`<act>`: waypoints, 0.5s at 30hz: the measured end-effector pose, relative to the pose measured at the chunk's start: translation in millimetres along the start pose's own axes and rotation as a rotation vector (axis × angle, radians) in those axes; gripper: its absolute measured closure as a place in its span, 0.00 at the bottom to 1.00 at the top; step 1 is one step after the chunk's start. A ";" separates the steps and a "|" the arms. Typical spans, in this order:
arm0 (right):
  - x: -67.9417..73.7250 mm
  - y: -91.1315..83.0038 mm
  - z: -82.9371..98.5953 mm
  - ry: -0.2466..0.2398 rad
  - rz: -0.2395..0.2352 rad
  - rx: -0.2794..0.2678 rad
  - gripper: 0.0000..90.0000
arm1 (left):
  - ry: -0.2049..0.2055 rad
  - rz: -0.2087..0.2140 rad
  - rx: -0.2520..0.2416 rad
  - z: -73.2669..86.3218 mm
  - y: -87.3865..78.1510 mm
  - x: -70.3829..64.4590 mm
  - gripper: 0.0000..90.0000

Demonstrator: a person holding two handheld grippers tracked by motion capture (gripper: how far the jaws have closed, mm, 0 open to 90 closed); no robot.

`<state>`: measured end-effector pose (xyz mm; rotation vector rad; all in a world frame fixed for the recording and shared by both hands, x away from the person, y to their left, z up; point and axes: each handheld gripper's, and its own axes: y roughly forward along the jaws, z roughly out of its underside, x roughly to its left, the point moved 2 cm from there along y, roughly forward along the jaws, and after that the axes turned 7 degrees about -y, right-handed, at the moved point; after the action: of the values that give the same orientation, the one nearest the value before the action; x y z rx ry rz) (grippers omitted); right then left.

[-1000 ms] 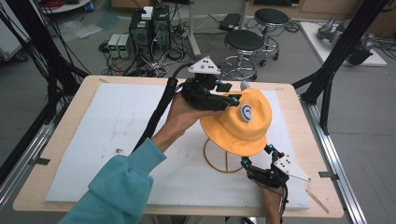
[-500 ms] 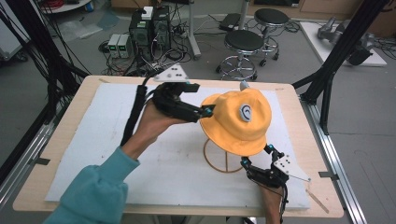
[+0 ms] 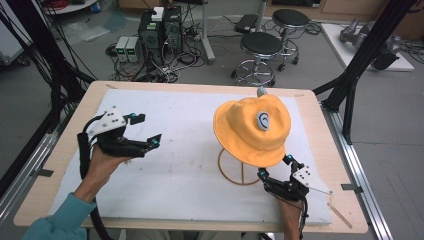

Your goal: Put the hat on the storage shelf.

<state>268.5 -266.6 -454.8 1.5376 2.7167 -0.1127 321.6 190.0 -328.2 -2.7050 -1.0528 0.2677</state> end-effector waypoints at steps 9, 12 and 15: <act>0.7 0.2 0.0 0.001 0.004 0.006 0.13 | -0.041 -0.111 0.013 60.5 -28.8 32.8 0.16; 0.5 0.5 0.0 0.002 0.007 0.008 0.13 | -0.047 -0.123 0.006 75.3 -33.8 38.6 0.16; 0.7 0.5 -0.1 0.003 0.008 0.009 0.13 | -0.059 -0.127 -0.002 86.6 -37.3 44.0 0.16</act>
<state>268.6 -265.8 -454.8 1.5518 2.7163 -0.1228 308.0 259.1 -404.7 -2.6324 -1.2366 0.3264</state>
